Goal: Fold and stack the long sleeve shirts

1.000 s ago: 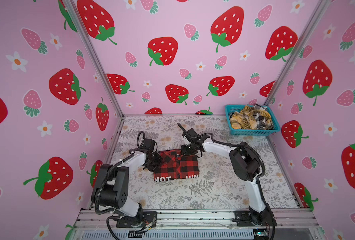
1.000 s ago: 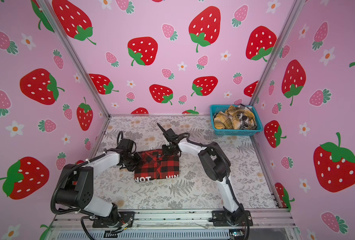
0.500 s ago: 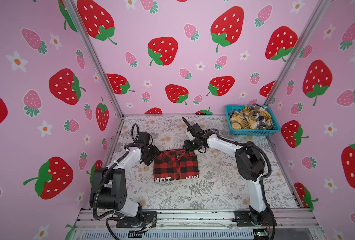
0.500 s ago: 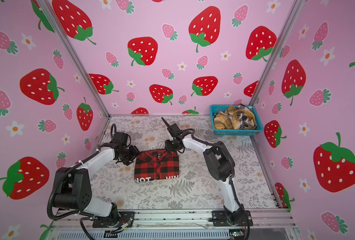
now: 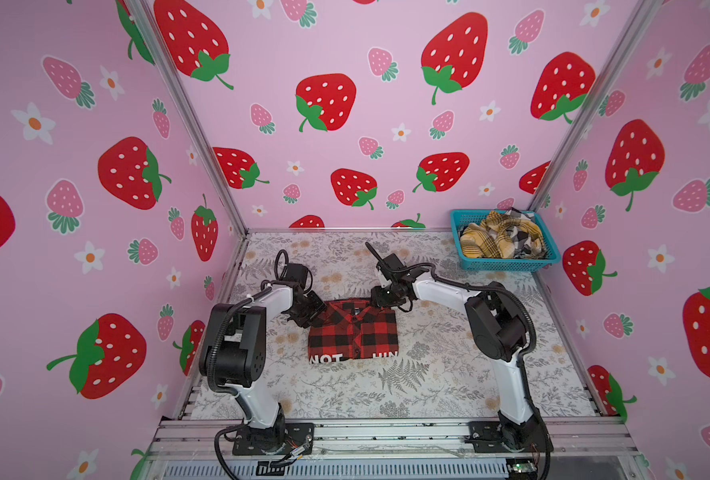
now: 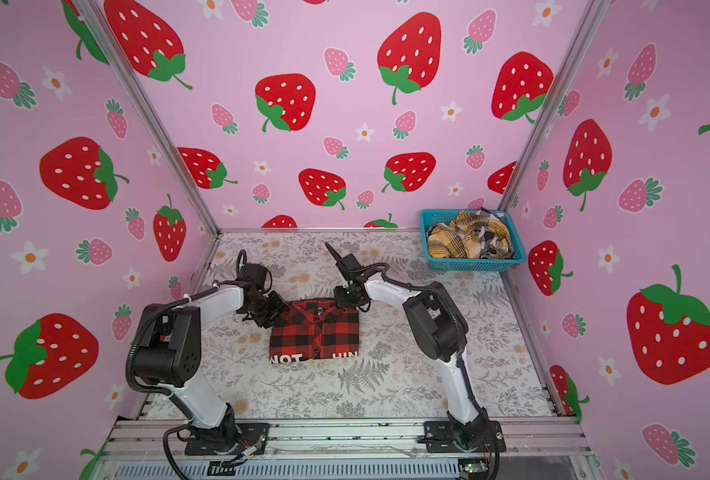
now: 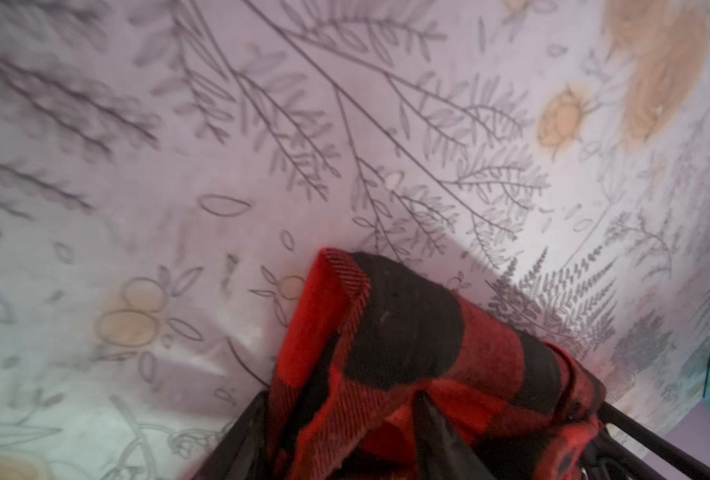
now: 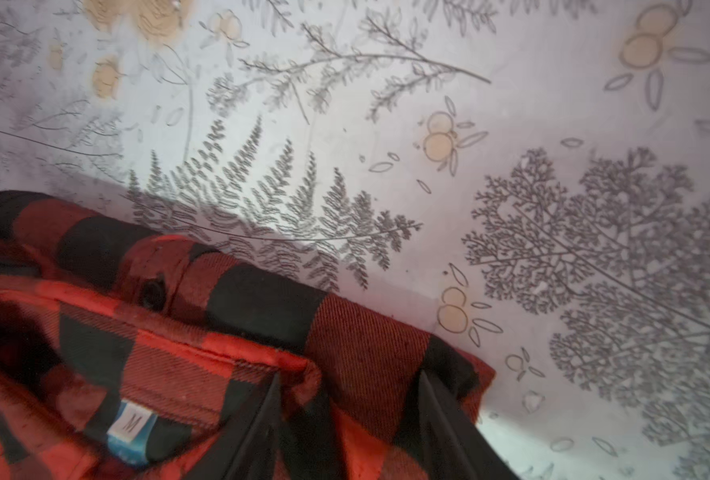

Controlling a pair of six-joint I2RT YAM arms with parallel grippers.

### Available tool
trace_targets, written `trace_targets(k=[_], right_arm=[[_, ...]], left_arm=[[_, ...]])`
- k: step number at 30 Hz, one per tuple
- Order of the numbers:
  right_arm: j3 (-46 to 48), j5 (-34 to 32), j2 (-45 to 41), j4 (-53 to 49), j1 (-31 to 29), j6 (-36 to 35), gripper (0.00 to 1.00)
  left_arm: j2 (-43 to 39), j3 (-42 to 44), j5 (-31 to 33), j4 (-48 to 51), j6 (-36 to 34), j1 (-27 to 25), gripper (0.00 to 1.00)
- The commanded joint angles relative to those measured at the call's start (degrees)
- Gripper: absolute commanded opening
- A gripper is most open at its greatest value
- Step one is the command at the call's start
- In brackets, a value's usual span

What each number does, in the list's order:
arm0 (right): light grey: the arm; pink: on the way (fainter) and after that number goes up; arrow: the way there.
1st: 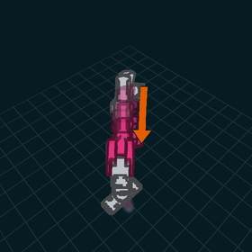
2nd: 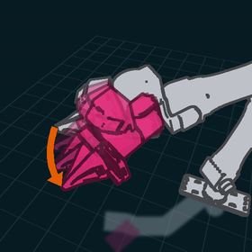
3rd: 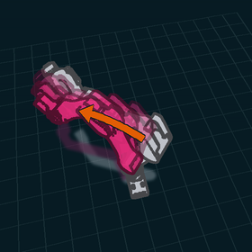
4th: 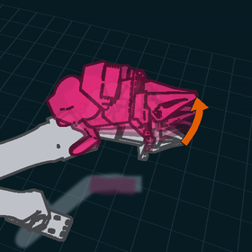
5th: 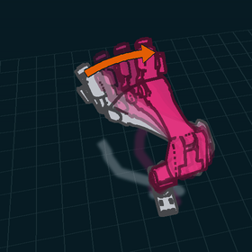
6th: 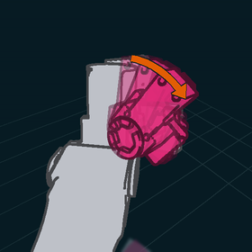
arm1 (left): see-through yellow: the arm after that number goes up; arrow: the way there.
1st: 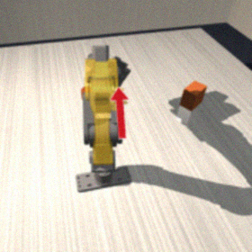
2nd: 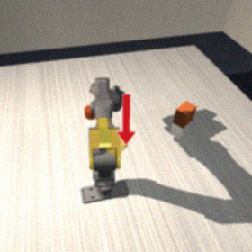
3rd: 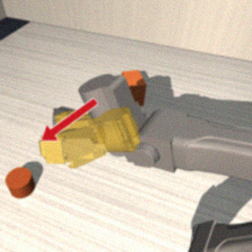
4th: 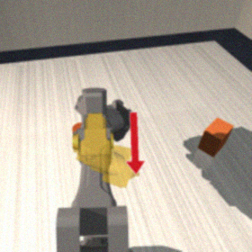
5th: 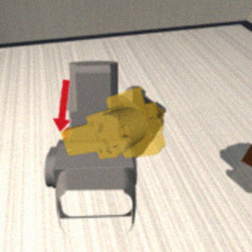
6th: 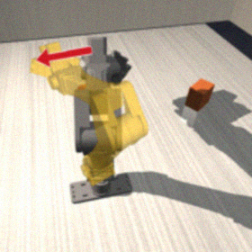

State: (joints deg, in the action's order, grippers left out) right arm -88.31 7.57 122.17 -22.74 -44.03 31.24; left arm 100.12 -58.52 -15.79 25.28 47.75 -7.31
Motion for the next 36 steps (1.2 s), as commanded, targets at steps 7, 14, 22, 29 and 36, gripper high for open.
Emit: trace_targets(k=[7, 14, 22, 29, 36], right_arm=[[15.69, -3.91, -10.92, 2.86, 4.27, 4.0, 0.45], [20.39, -5.25, -18.03, 1.68, 4.84, 3.67, 0.44], [19.74, -7.14, -26.81, -2.45, 4.62, 2.42, 0.46], [24.81, -7.71, -31.29, -3.4, 1.94, 3.46, 0.38], [29.47, -6.48, -29.84, -0.48, -0.4, 4.7, 0.34]], left_arm=[[1.87, -0.3, -3.97, -2.22, 3.44, -10.57, 0.52], [1.94, -5.95, 0.56, 2.89, 0.94, -11.86, 0.55], [-10.02, -7.67, 4.52, 7.71, 1.71, -14.92, 0.5], [-4.18, -11.22, -1.45, 4.19, 4.7, -21.49, 0.38], [1.6, -11.03, -1.56, 2.0, 5.41, -22.82, 0.32]])
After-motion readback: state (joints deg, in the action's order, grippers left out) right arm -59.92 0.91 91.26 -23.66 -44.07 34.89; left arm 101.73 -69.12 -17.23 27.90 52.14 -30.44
